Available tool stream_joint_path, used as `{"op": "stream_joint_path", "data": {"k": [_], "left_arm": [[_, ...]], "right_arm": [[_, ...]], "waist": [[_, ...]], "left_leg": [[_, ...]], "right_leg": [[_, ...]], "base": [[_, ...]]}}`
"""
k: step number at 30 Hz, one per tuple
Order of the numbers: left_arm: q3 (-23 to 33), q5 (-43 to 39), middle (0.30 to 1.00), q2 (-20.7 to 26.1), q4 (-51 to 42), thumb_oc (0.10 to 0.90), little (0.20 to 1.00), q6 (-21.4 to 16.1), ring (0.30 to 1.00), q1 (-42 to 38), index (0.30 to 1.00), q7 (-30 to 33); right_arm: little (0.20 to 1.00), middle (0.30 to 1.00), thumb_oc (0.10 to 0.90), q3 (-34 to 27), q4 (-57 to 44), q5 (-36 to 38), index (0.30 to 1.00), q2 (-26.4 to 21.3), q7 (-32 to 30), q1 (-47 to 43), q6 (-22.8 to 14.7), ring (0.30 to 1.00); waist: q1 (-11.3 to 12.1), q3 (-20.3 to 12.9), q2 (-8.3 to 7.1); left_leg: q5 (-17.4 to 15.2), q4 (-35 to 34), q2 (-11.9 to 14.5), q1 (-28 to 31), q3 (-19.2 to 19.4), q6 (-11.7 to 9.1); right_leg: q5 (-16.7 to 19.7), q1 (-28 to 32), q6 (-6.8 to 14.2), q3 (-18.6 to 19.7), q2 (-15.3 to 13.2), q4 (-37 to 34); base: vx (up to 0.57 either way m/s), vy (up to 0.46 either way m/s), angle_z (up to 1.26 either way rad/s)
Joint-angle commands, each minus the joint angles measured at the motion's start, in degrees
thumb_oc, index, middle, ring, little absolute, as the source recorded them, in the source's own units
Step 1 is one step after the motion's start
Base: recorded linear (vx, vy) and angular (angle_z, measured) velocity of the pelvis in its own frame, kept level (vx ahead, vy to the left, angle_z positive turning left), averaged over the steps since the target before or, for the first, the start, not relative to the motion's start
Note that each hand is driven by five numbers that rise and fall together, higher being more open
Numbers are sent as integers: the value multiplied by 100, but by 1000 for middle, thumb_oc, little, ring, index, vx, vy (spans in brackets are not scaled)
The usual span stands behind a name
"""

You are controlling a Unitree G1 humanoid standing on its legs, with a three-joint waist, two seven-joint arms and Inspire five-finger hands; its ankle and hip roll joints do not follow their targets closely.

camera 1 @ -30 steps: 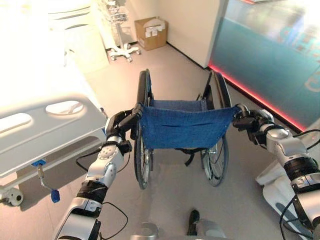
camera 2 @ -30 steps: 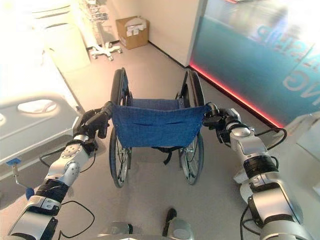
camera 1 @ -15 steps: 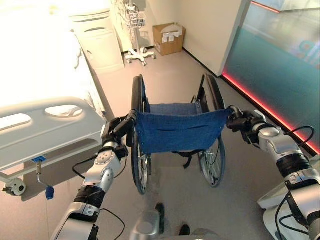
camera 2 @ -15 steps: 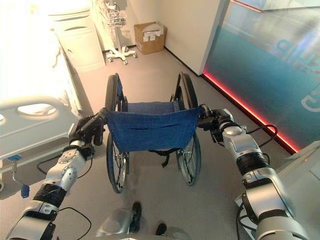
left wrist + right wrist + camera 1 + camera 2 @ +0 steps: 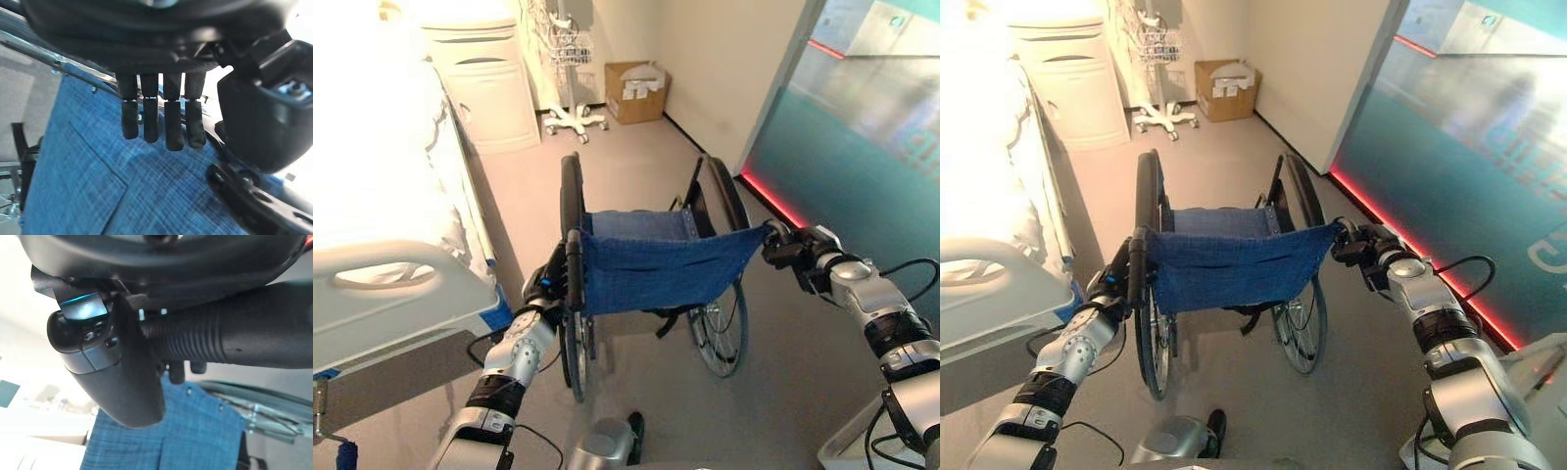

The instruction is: Push the wheelchair next to the bed

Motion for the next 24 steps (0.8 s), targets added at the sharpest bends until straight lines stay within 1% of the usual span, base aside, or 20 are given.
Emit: {"op": "stream_joint_path", "data": {"k": [1,2,3,5,6,7,9,10,12,13,14,15,17,18,19,20,21,22,23,24], "left_arm": [[-609,127,300,-270,-283,400,300,-209,300,-238,300,-338],[-642,134,300,-261,-319,400,300,-250,300,-221,300,-298],[-712,124,300,-237,-414,400,300,-322,300,-183,300,-204],[-755,118,300,-226,-436,400,300,-339,300,-196,300,-166],[-763,126,300,-230,-441,400,300,-331,300,-203,300,-156],[-780,155,300,-249,-472,400,300,-314,300,-219,300,-106],[-767,197,300,-274,-494,400,300,-307,300,-190,300,-79],[-725,251,300,-308,-508,400,300,-302,300,-129,300,-75],[-674,328,300,-355,-484,400,300,-304,300,-56,300,-143],[-662,320,300,-351,-500,400,300,-297,300,-7,300,-142],[-662,320,300,-351,-503,400,300,-295,300,-3,300,-141],[-596,120,300,-285,-505,400,300,-339,300,9,300,-61],[-535,83,300,-267,-511,400,300,-325,300,3,300,-56],[-456,19,300,-264,-541,400,300,-327,300,-18,300,14],[-417,-42,300,-297,-534,400,300,-407,300,-16,300,51],[-392,-58,300,-314,-557,400,300,-417,300,-12,300,74],[-380,-76,300,-328,-576,400,300,-439,300,-11,300,103],[-380,-113,300,-347,-615,400,300,-481,300,-12,300,152],[-391,-101,300,-377,-697,400,300,-494,300,-19,300,231],[-385,-83,300,-395,-724,400,300,-544,300,-32,300,270]], "right_arm": [[300,300,400,-26,-364,317,300,465,512,-766,-549,300],[300,300,400,-27,-379,333,300,417,523,-786,-552,300],[300,300,400,-2,-408,408,300,334,529,-848,-549,300],[300,300,400,5,-393,432,300,264,541,-951,-502,300],[300,300,400,7,-391,437,300,250,550,-980,-480,300],[300,300,400,-2,-409,451,300,219,557,-1065,-397,300],[300,300,400,-19,-480,454,300,187,551,-1109,-293,300],[300,300,400,-23,-540,437,300,193,566,-1131,-200,300],[300,300,400,-6,-523,408,300,173,590,-1133,-171,300],[300,300,400,25,-551,346,300,165,611,-1098,-156,300],[300,300,400,26,-554,345,300,166,610,-1095,-155,300],[300,300,400,93,-641,364,300,166,611,-1099,-157,300],[300,300,400,130,-694,376,300,170,597,-1112,-134,300],[300,300,400,217,-790,432,300,186,546,-1151,-92,300],[300,300,400,282,-842,463,300,189,504,-1186,-95,300],[300,300,400,302,-875,451,300,194,478,-1189,-87,300],[300,300,400,325,-907,446,300,200,443,-1182,-88,300],[300,300,400,333,-962,447,300,206,371,-1145,-95,300],[300,300,400,282,-1043,414,300,216,264,-1053,-100,300],[300,300,400,260,-1109,390,300,243,142,-988,-114,300]], "waist": [[62,-6,-57],[8,30,-78],[-155,112,-116],[-323,174,-241],[-355,189,-248],[-431,217,-250],[-489,219,-259],[-503,179,-274],[-514,116,-282],[-542,48,-264],[-549,48,-260],[-571,-19,-212],[-579,-39,-194],[-606,-92,-166],[-628,-114,-172],[-621,-101,-214],[-628,-86,-236],[-632,-36,-273],[-628,25,-290],[-604,78,-283]], "left_leg": [[-540,379,234,-23,297,-601],[-586,394,225,33,239,-631],[-746,420,160,183,32,-659],[-996,452,-2,351,-261,-633],[-1063,468,-12,400,-340,-627],[-1202,485,-9,534,-556,-612],[-1334,539,6,629,-727,-597],[-1426,596,59,678,-803,-612],[-1472,687,120,678,-849,-649],[-1467,802,231,702,-912,-763],[-1473,806,237,704,-920,-767],[-1206,893,548,841,-925,-990],[-1014,970,654,868,-934,-1085],[-544,1324,803,845,-922,-1237],[-119,1954,862,670,-805,-1318],[36,2382,837,506,-703,-1336],[109,2787,825,316,-599,-1348],[216,3391,820,-50,-390,-1363],[149,3778,877,-502,-234,-1321],[-12,3716,823,-686,-122,-1245]], "right_leg": [[1382,-89,291,-57,-73,-2506],[1487,-223,332,26,-86,-2818],[1948,-603,507,336,-118,-3337],[2617,-1062,752,706,-229,-3912],[2698,-1124,785,763,-233,-4029],[2802,-1270,823,891,-228,-4225],[2830,-1374,802,1059,-213,-4219],[2724,-1346,753,1148,-197,-4005],[2550,-1215,715,1235,-154,-3895],[2373,-1156,653,1296,-68,-3692],[2361,-1154,650,1288,-64,-3681],[2039,-1095,475,1157,33,-3426],[1933,-1069,397,1082,73,-3360],[1723,-1005,204,977,190,-3285],[1584,-889,15,894,294,-3294],[1534,-790,-72,845,303,-3321],[1481,-718,-154,802,332,-3331],[1409,-585,-279,759,380,-3341],[1369,-449,-352,691,415,-3350],[1349,-358,-343,637,437,-3372]], "base": [[270,-206,47],[291,-209,44],[329,-229,48],[376,-240,77],[447,-263,67],[365,-220,37],[401,-276,67],[365,-297,81],[368,-336,76],[315,-295,73],[387,-401,80],[191,-213,71],[219,-243,74],[282,-382,62],[269,-410,49],[186,-337,50],[162,-292,36],[208,-328,30],[231,-305,15],[209,-219,14]]}}
